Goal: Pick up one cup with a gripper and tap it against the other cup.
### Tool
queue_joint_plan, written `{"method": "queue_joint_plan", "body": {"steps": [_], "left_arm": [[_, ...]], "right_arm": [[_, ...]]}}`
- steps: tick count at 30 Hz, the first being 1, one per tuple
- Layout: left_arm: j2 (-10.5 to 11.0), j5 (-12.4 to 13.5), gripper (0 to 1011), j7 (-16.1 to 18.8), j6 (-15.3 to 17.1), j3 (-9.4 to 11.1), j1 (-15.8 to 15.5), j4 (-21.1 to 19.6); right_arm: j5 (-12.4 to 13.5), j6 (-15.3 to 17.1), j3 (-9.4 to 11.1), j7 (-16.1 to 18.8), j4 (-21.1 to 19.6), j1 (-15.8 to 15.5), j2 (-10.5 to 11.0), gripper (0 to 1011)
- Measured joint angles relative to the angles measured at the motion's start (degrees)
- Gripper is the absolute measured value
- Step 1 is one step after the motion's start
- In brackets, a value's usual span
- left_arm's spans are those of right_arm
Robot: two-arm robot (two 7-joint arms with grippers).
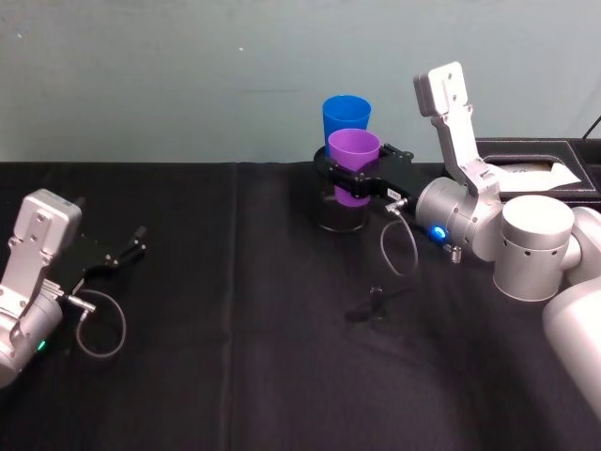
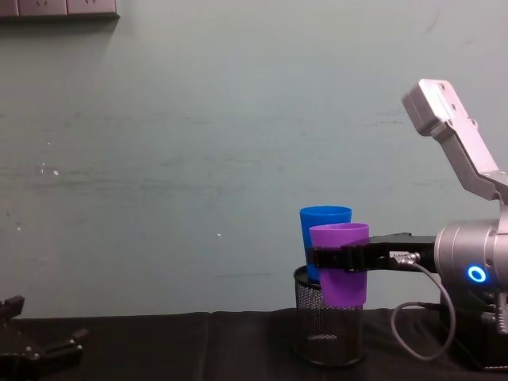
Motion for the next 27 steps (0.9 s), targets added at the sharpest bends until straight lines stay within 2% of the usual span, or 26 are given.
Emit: {"method": "queue_joint_plan", "body": {"steps": [27], "left_arm": [[0.0, 0.0, 1000, 0.0, 0.0, 0.0, 0.0, 0.0]], "right_arm": [[0.0, 0.0, 0.0, 0.0, 0.0, 0.0, 0.0, 719]]}}
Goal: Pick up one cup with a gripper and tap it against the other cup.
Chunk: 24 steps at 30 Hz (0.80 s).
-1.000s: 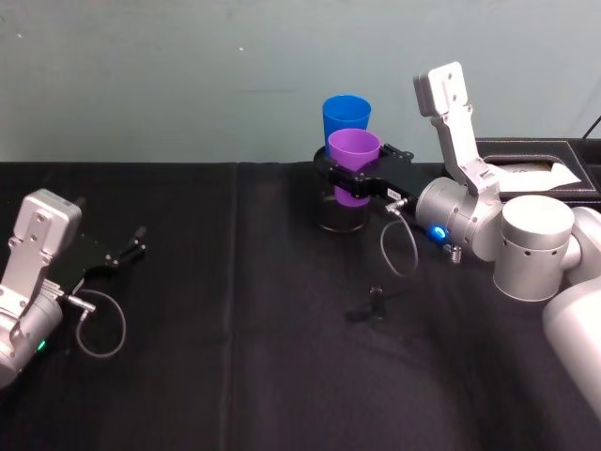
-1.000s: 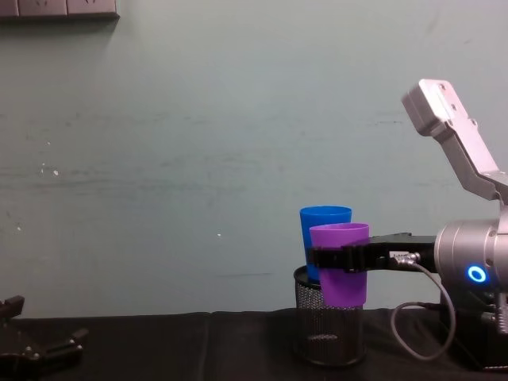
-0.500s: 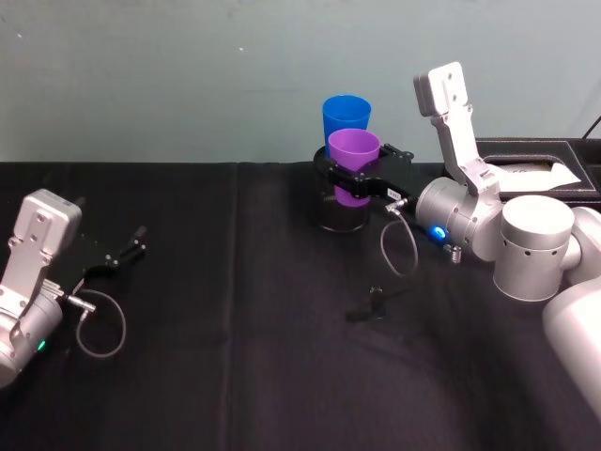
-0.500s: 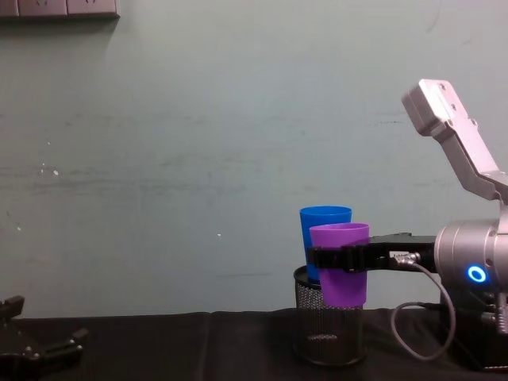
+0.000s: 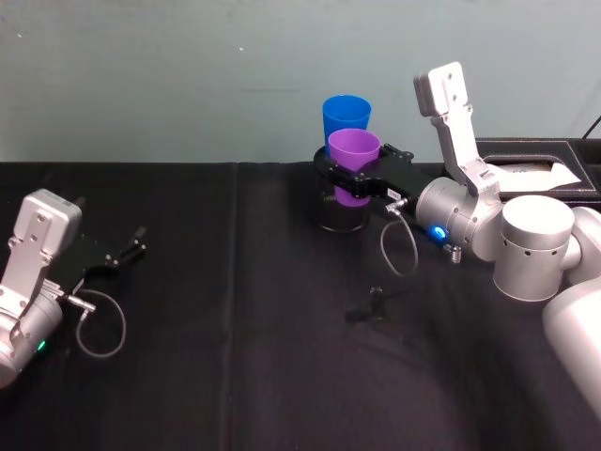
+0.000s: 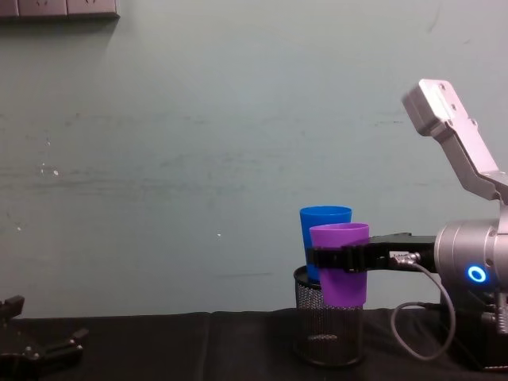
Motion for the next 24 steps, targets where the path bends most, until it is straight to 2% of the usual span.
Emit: {"method": "queue_joint_plan", "body": {"steps": [24], "left_arm": [[0.0, 0.0, 1000, 0.0, 0.0, 0.0, 0.0, 0.0]], "right_arm": [[0.0, 0.0, 0.0, 0.0, 0.0, 0.0, 0.0, 719]]}}
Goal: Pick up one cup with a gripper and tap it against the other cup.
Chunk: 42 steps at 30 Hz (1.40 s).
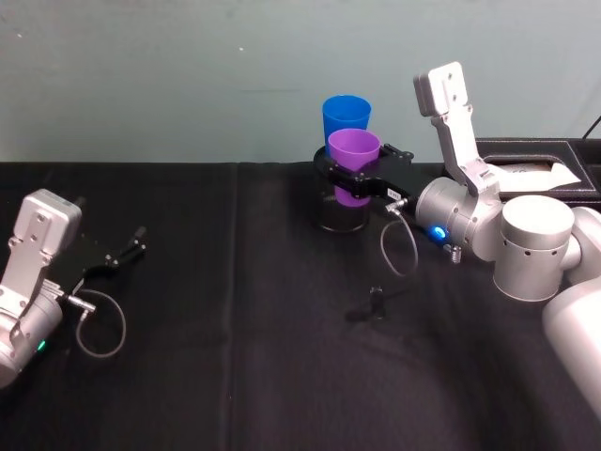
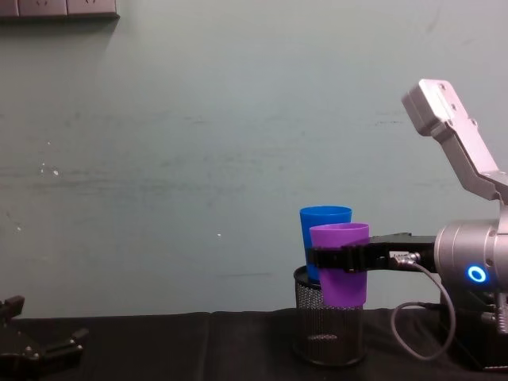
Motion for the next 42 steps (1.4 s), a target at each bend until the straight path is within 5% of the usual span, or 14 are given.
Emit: {"method": "queue_joint_plan", "body": {"steps": [42], "left_arm": [[0.0, 0.0, 1000, 0.0, 0.0, 0.0, 0.0, 0.0]], "right_arm": [[0.0, 0.0, 0.0, 0.0, 0.0, 0.0, 0.0, 720]]}}
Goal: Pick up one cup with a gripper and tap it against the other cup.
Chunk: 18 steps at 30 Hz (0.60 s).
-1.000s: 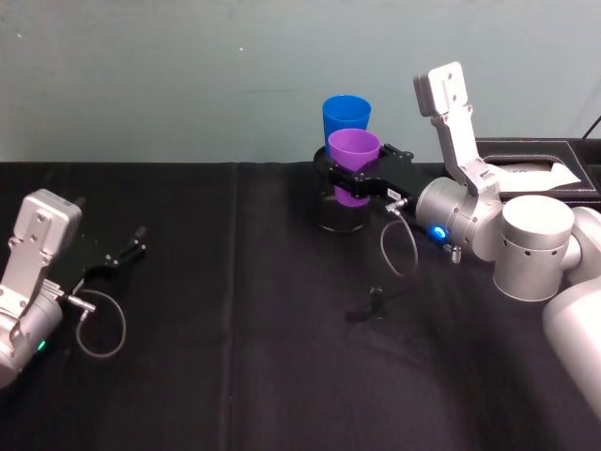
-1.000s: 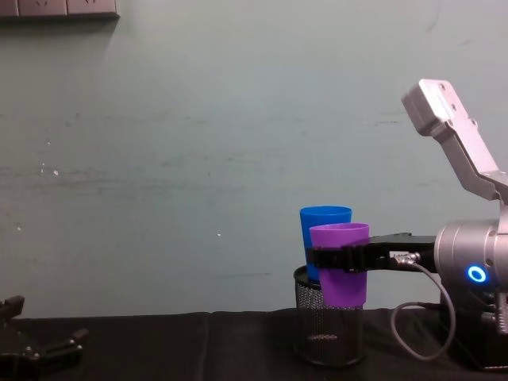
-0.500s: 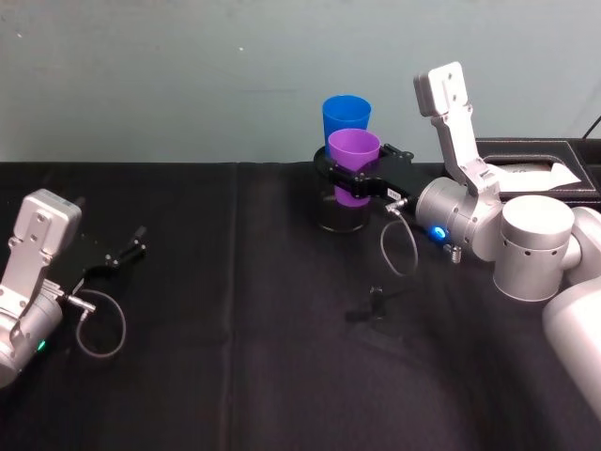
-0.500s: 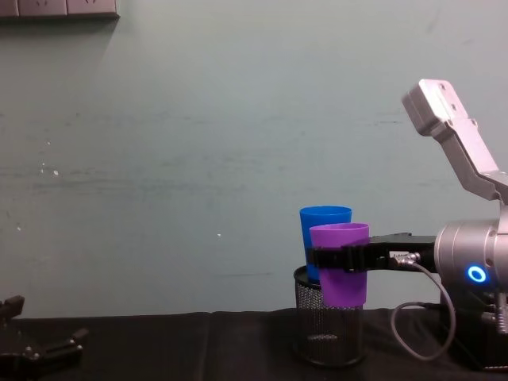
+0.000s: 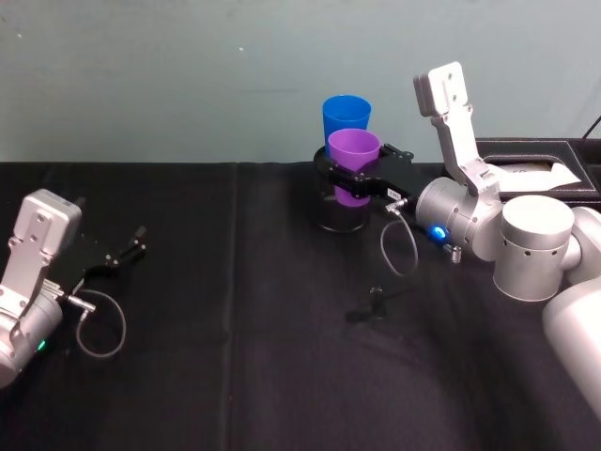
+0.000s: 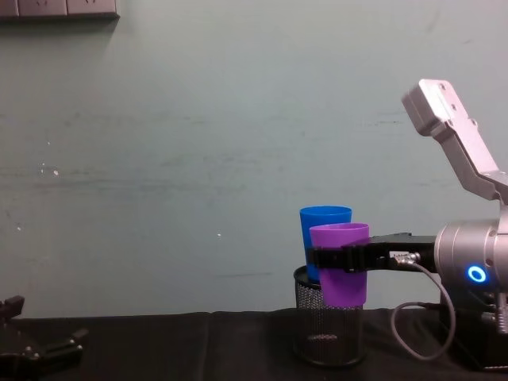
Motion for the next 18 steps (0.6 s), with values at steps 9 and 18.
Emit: {"method": "queue_joint_plan", "body": {"steps": [9, 18], "left_arm": [[0.0, 0.0, 1000, 0.0, 0.0, 0.0, 0.0, 0.0], [0.0, 0.0, 1000, 0.0, 0.0, 0.0, 0.0, 0.0]], "right_arm": [[0.0, 0.0, 0.0, 0.0, 0.0, 0.0, 0.0, 720], [0.0, 0.0, 0.0, 0.0, 0.0, 0.0, 0.0, 720]]}}
